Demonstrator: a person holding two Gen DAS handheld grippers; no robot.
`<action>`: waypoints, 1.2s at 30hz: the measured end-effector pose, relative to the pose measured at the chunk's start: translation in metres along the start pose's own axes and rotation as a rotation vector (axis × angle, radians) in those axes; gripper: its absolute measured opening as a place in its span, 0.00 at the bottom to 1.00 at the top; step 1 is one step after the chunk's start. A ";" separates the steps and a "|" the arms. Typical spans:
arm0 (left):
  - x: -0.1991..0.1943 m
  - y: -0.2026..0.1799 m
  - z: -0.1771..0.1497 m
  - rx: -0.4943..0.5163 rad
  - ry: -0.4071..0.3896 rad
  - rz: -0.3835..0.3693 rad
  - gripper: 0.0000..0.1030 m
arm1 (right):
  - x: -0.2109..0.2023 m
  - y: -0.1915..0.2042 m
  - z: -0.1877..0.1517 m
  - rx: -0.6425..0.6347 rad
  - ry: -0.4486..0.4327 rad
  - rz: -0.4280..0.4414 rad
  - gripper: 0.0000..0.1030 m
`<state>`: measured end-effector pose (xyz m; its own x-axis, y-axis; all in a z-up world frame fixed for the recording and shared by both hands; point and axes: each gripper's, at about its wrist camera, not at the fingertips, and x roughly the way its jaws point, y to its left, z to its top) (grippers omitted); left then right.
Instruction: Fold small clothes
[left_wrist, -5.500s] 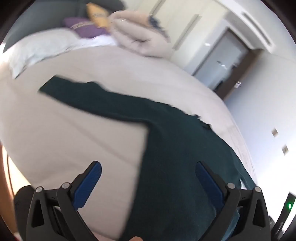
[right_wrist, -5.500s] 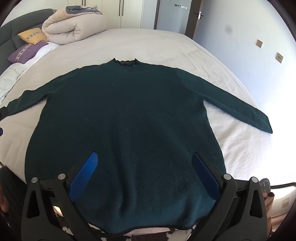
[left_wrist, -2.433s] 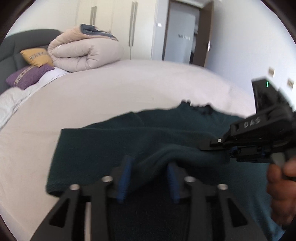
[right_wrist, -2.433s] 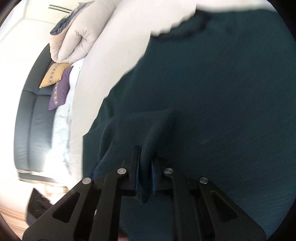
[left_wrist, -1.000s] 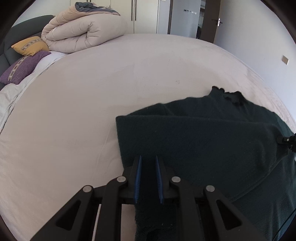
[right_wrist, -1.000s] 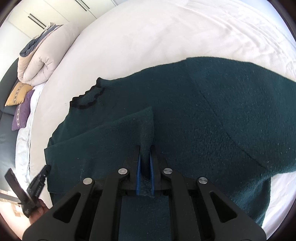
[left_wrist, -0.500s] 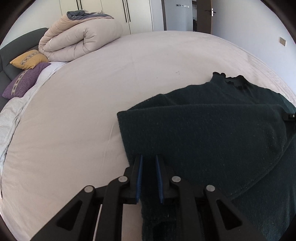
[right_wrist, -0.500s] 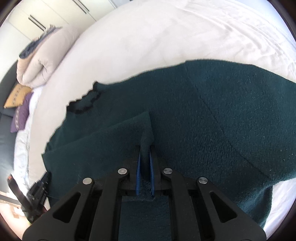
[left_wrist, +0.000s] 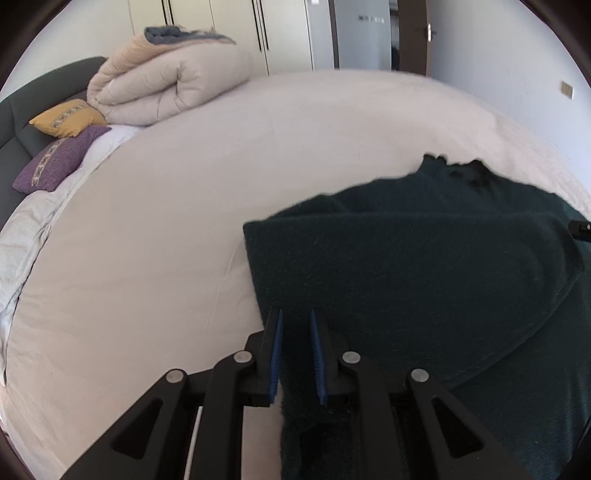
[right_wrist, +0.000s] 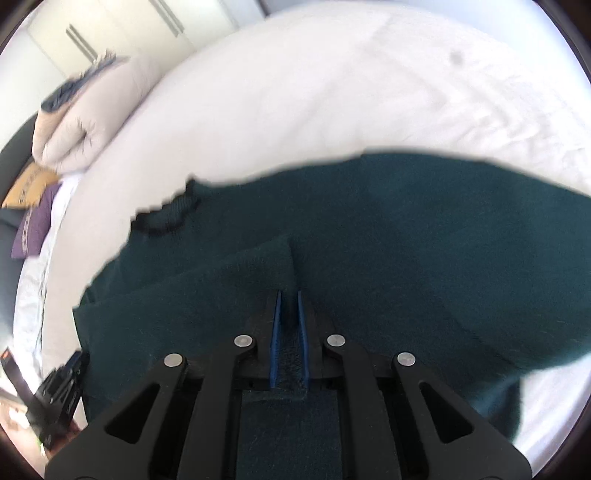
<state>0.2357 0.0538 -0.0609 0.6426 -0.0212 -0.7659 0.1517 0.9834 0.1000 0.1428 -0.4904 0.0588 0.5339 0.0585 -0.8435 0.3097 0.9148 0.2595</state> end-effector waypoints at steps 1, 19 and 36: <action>-0.003 -0.003 -0.002 0.001 -0.012 0.001 0.16 | -0.006 0.002 0.000 -0.003 -0.028 0.005 0.09; -0.076 -0.022 0.001 -0.157 -0.208 -0.237 0.88 | -0.093 -0.190 -0.042 0.436 -0.179 0.147 0.09; -0.104 -0.099 0.000 -0.131 -0.139 -0.400 0.88 | -0.129 -0.335 -0.105 0.834 -0.357 0.132 0.86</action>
<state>0.1539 -0.0415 0.0088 0.6488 -0.4200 -0.6345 0.3179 0.9072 -0.2755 -0.1119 -0.7623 0.0314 0.7735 -0.1120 -0.6238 0.6228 0.3160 0.7157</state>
